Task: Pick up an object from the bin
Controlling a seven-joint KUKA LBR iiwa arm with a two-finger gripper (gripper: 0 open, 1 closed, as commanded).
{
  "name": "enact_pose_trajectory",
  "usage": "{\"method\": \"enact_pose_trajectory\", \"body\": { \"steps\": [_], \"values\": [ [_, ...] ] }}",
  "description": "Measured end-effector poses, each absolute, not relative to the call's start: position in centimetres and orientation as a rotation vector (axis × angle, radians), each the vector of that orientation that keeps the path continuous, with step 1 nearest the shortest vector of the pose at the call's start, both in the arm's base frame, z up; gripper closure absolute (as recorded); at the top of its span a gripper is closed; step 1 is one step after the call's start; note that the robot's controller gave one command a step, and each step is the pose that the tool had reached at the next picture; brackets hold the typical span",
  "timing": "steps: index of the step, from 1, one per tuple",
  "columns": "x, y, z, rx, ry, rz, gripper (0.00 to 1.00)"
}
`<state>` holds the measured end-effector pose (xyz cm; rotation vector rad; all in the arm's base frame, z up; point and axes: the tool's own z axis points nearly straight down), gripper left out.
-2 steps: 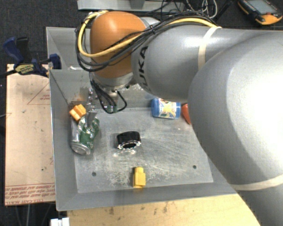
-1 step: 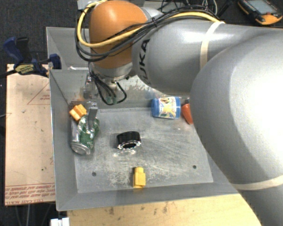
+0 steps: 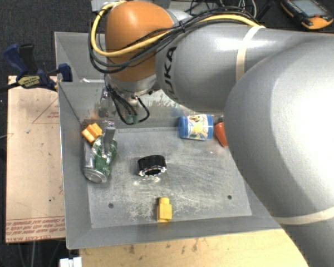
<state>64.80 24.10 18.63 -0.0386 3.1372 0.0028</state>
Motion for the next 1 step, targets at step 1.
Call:
{"method": "enact_pose_trajectory", "body": {
  "steps": [1],
  "values": [
    [65.22, 24.0, 9.3, -0.029, 3.114, 0.017, 1.0]
  ]
}}
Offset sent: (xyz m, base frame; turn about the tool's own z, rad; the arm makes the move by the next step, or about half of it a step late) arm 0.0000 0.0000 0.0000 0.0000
